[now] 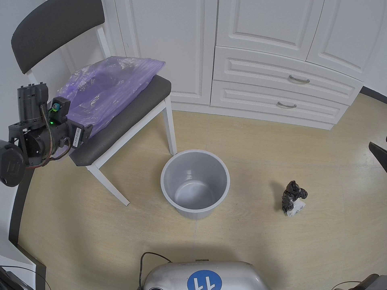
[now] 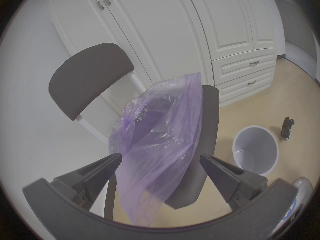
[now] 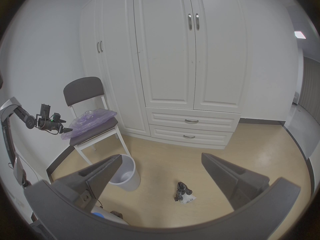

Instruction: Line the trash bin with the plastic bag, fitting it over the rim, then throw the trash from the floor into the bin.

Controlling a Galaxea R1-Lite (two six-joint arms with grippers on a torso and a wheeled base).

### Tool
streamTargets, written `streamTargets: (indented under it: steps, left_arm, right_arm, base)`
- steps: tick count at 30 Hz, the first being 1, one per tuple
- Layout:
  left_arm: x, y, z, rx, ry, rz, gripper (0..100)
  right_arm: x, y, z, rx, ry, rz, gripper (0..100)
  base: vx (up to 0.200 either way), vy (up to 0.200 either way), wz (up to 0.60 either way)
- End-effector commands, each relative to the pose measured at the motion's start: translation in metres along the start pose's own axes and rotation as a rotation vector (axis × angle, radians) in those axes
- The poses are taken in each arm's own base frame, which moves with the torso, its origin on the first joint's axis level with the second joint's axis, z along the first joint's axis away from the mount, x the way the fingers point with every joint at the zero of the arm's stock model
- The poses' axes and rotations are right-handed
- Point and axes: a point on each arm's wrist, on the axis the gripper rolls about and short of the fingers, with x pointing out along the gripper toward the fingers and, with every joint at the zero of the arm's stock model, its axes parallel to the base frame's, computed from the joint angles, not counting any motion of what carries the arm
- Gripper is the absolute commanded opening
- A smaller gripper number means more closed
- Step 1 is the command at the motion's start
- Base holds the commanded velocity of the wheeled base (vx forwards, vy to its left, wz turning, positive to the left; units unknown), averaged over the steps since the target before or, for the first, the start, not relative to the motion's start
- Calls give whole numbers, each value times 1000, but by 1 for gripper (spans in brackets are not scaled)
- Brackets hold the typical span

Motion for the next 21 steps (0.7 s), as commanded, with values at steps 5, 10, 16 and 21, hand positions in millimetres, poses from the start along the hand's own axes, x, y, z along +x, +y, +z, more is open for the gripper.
streamTargets:
  steps: [5, 10, 16, 21]
  left_arm:
    - [39, -20, -1, 80, 37, -29, 100]
    - [44, -20, -3, 112, 49, -25, 100]
    - [44, -5, -5, 109, 59, 16, 100]
    - [40, 6, -7, 101, 66, 42, 100]
  right_arm:
    - [1, 0, 0, 0, 3, 1, 100]
    - [1, -1, 0, 0, 3, -10, 100]
    - [4, -2, -1, 3, 17, -13, 100]
    - [5, -2, -2, 3, 18, -13, 100]
  base:
    - [0, 0, 0]
    - [0, 0, 0]
    - [0, 0, 0]
    - [0, 0, 0]
